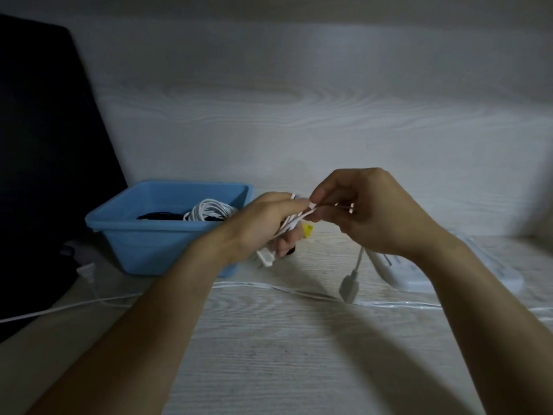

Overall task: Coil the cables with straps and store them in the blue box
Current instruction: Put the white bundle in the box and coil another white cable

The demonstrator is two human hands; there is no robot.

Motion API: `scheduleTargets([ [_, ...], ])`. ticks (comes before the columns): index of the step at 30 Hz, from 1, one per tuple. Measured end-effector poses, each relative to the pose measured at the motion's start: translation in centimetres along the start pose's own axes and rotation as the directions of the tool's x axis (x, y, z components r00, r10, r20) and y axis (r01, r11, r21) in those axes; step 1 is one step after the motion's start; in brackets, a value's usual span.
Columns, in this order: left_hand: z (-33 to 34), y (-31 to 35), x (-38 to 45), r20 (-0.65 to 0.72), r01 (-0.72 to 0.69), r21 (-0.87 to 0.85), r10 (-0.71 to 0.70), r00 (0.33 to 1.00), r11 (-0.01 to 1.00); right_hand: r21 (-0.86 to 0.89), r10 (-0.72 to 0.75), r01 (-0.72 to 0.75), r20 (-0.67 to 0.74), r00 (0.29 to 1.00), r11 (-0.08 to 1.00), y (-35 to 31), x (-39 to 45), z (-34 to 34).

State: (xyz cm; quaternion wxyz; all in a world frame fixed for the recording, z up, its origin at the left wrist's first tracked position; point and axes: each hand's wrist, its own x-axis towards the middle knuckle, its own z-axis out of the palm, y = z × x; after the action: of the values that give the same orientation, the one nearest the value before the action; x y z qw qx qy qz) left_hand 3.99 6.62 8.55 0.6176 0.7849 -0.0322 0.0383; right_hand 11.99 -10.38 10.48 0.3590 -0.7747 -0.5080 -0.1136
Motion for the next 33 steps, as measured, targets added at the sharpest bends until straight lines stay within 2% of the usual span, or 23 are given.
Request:
scheduleTargets([
  [3, -0.5, 0.4, -0.2, 0.049, 0.037, 0.080, -0.041, 0.998, 0.996, 0.012, -0.030, 0.031, -0.050, 0.998, 0.999, 0.0, 0.1, 0.7],
  [5, -1.1, 0.4, -0.4, 0.076, 0.084, 0.181, -0.099, 0.992, 0.980, -0.046, -0.082, 0.077, -0.107, 0.991, 0.996, 0.1, 0.1, 1.1],
  [7, -1.3, 0.2, -0.7, 0.116, 0.122, 0.207, -0.148, 0.982, 0.971, -0.095, -0.103, 0.087, -0.173, 0.980, 0.992, 0.2, 0.2, 1.2],
  [10, -1.2, 0.1, -0.8, 0.130, 0.095, 0.136, -0.112, 0.985, 0.986, 0.002, -0.030, 0.031, -0.181, 0.983, 1.000, 0.5, 0.2, 0.9],
  [12, -1.2, 0.0, -0.5, 0.103, 0.083, 0.048, -0.088, 0.991, 0.995, 0.073, 0.031, -0.022, -0.127, 0.991, 0.997, 0.8, 0.2, 0.8],
  [15, -1.7, -0.2, -0.1, 0.082, 0.088, -0.217, -0.072, 0.994, 0.972, 0.173, 0.107, -0.103, -0.014, 0.994, 0.979, 1.6, 0.1, 0.6],
  [17, -2.0, -0.2, 0.2, 0.070, 0.064, -0.438, -0.037, 0.997, 0.897, 0.227, 0.127, -0.125, 0.007, 0.992, 0.966, 2.0, 0.2, 0.4],
  [21, -1.9, -0.1, 0.7, -0.074, -0.079, -0.768, 0.034, 0.997, 0.635, 0.179, 0.171, -0.181, 0.069, 0.983, 0.967, 2.6, 0.2, 1.1],
  [24, -1.8, -0.2, 0.8, -0.217, -0.212, -0.870, 0.038, 0.975, 0.445, 0.120, 0.200, -0.215, 0.128, 0.971, 0.969, 2.9, 0.2, 1.8],
  [27, -1.4, -0.2, 1.1, -0.329, -0.307, -0.883, -0.002, 0.944, 0.354, 0.057, 0.219, -0.234, 0.201, 0.955, 0.971, 2.6, 0.2, 3.1],
  [29, -1.1, -0.1, 1.5, -0.402, -0.367, -0.833, 0.004, 0.916, 0.414, 0.013, 0.250, -0.264, 0.283, 0.926, 0.964, 2.2, 0.1, 4.1],
  [33, -0.5, -0.5, 2.3, -0.562, -0.461, -0.607, 0.061, 0.825, 0.647, -0.019, 0.254, -0.268, 0.387, 0.887, 0.963, 0.6, 0.0, 5.2],
])
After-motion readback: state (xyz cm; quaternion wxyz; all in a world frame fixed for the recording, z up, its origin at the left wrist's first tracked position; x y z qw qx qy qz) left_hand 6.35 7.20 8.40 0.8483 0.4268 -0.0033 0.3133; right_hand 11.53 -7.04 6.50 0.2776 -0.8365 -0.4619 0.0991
